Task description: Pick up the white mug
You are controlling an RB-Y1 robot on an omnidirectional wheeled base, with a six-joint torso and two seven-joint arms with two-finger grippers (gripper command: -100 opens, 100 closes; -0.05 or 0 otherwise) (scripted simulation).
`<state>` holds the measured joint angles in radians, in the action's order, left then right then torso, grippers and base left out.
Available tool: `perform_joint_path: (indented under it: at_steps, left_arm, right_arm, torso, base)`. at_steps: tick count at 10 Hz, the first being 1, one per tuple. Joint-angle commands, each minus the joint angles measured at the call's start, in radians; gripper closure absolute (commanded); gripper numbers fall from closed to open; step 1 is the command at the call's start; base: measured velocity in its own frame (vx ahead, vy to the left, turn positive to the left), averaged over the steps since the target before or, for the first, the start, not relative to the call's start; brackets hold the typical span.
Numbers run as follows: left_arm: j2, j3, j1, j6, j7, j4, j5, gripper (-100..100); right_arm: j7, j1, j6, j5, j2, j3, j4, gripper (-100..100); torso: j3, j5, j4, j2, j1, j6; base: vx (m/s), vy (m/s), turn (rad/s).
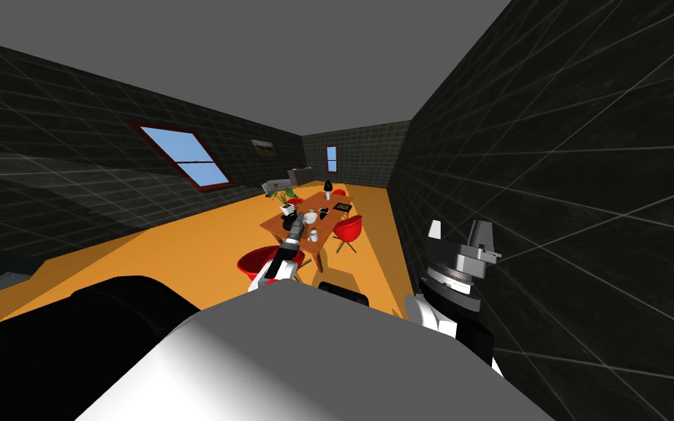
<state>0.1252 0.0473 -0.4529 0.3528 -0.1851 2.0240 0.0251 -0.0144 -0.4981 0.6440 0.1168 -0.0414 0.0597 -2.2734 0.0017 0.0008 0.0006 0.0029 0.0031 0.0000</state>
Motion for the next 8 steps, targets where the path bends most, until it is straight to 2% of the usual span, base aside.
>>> perform_joint_path:
  at_steps: [1, 3, 4, 7, 8]
  left_arm:
    - [0.016, -0.002, 0.004, -0.027, -0.003, -0.044, -0.003, -100]
    - [0.031, -0.005, 0.015, -0.055, -0.008, -0.104, -0.008, -100]
    - [0.031, -0.005, 0.015, -0.055, -0.008, -0.116, -0.008, -100]
    - [0.046, -0.008, 0.037, -0.1, -0.01, -0.227, -0.015, -100]
    - [0.046, -0.008, 0.037, -0.1, -0.01, -0.227, -0.015, -100]
  right_arm:
    - [0.0, 0.0, 0.0, 0.0, 0.0, 0.0, 0.0, 0]
    - [0.0, 0.0, 0.0, 0.0, 0.0, 0.0, 0.0, 0]
    - [0.0, 0.0, 0.0, 0.0, 0.0, 0.0, 0.0, 0]
    - [0.0, 0.0, 0.0, 0.0, 0.0, 0.0, 0.0, 0]
    - [0.0, 0.0, 0.0, 0.0, 0.0, 0.0, 0.0, 0]
  torso:
    - [0.0, 0.0, 0.0, 0.0, 0.0, 0.0]
    - [0.0, 0.0, 0.0, 0.0, 0.001, 0.0]
    - [0.0, 0.0, 0.0, -0.001, 0.001, 0.0]
    - [-0.001, 0.0, 0.0, -0.002, -0.001, 0.0]
    - [-0.001, 0.0, 0.0, -0.002, 0.0, 0.0]
  base:
    - [-0.052, 0.051, 0.043]
    - [-0.033, 0.065, 0.029]
    - [-0.013, 0.041, -0.001]
    - [-0.015, 0.04, 0.015]
    - [-0.012, 0.036, 0.006]
